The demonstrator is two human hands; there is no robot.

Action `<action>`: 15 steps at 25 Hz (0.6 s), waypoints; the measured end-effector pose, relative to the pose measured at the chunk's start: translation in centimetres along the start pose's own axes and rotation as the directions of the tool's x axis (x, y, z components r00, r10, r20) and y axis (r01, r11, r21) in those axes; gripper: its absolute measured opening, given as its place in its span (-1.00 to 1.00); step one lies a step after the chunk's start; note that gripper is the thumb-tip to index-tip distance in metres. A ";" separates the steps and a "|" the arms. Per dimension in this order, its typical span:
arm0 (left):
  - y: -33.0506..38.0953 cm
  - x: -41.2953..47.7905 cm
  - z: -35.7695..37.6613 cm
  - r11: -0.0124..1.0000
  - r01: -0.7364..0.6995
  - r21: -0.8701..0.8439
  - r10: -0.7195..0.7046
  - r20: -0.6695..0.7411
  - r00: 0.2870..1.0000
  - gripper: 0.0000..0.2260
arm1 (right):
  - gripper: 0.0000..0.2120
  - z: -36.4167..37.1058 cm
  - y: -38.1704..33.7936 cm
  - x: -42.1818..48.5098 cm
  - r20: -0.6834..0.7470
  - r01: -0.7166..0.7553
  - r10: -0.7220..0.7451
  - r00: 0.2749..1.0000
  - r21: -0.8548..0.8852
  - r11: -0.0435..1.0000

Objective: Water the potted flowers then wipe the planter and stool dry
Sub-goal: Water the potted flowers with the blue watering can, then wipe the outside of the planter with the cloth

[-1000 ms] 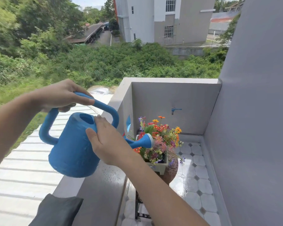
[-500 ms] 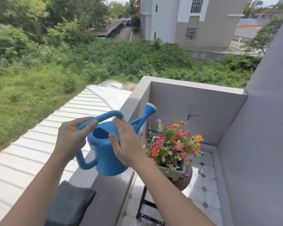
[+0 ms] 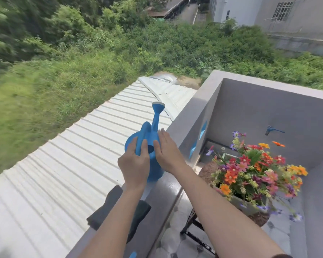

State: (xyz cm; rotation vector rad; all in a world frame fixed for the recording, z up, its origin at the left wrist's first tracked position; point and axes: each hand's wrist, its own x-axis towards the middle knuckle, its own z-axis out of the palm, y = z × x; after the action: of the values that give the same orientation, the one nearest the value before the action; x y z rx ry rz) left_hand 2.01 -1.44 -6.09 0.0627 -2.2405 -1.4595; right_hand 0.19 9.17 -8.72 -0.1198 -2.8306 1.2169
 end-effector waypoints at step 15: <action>-1.1 -1.2 -0.1 0.999 0.045 -0.011 -0.043 0.156 0.987 -0.65 | -0.48 0.9 2.3 0.3 -0.086 -0.016 0.020 0.996 0.047 0.999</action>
State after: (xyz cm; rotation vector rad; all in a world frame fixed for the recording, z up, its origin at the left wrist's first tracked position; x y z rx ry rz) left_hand 2.86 -1.63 -7.41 -0.0073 -2.3658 -1.5523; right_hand -0.03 10.07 -11.02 -0.1907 -2.7320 1.2476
